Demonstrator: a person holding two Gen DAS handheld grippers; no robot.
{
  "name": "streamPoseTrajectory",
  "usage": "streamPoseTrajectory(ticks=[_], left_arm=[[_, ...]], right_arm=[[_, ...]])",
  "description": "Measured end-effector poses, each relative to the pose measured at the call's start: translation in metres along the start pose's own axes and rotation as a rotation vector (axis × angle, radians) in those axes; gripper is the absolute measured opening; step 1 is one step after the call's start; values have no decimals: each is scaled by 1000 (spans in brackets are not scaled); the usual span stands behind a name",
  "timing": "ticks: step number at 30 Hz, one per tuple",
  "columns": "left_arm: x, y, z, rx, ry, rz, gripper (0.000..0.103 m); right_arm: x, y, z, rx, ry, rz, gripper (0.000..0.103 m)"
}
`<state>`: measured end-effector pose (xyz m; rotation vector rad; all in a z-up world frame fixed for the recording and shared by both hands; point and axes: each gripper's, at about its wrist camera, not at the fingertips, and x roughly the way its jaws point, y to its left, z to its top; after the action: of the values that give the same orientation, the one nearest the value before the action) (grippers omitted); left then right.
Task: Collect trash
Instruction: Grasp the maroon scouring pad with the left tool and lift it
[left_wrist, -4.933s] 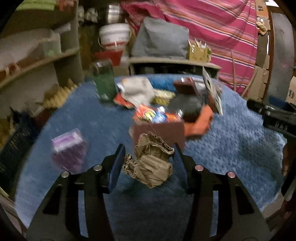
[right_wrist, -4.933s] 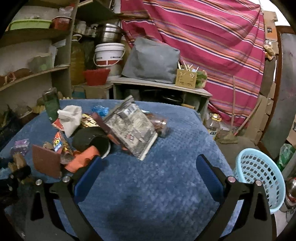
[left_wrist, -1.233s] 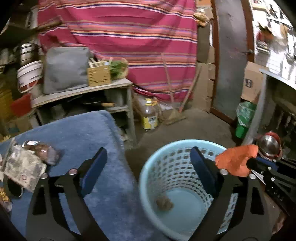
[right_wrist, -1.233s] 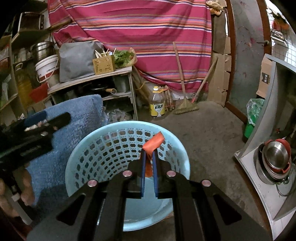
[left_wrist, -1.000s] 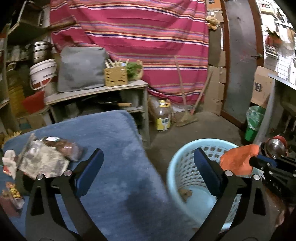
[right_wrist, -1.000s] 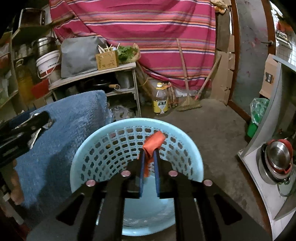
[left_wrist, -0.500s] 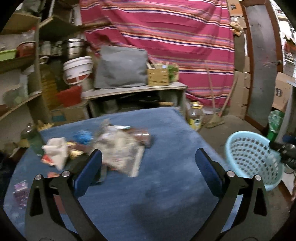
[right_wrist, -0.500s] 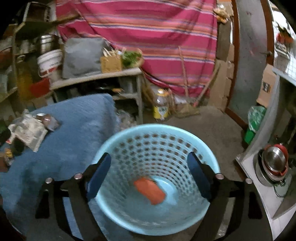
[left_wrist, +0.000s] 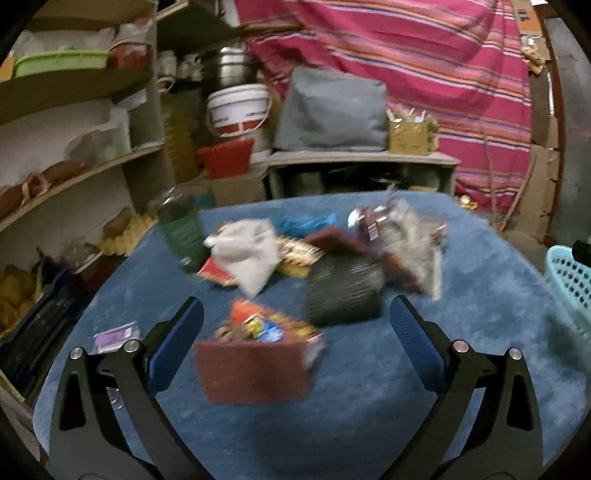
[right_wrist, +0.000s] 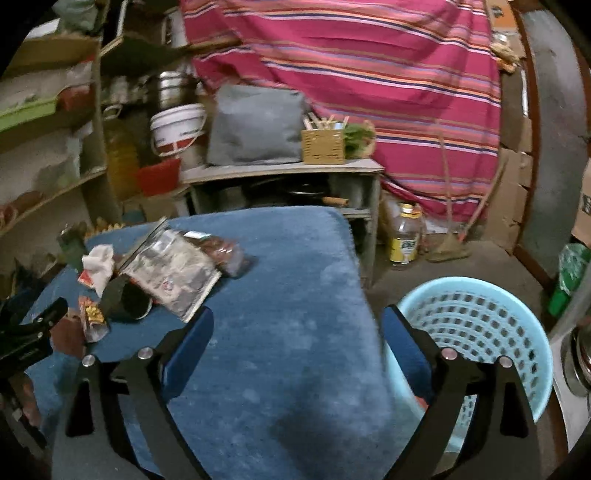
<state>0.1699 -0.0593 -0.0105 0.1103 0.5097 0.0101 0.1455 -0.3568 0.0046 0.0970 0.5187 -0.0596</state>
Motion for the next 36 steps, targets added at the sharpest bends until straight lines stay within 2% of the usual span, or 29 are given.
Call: streamPoseTrajectory(ticks=[9,11,14,21,22,23,24,30,36], left_arm=[[25,33,-32,-4,101,24,98],[34,38,-33,-29,141,3,97],[42,41,-30,-45,160,-4,97],[54,34,-29,-19,206,-38,96],[54,35,-30,-21,206,-48,93],[54,35,-30,-23,207,-59,85],[54,36,-30,-25,210,-67,83],[34,44,-25,-24,155,-71,83],[12,68,-12,-34,92,-60,83]], right_arm=[[29,36,-2,-18,45,20,90],[33,43,-2,-30,47,17,90],[40,51,-2,-35,60,23,90],[50,63,-2,-62,74,25,90],[51,65,-2,-68,74,24,90],[51,66,-1,-69,74,25,90],[52,68,-1,-68,76,27,90],[51,82,1,-78,69,44,90],[51,99,-2,-102,71,49,90]])
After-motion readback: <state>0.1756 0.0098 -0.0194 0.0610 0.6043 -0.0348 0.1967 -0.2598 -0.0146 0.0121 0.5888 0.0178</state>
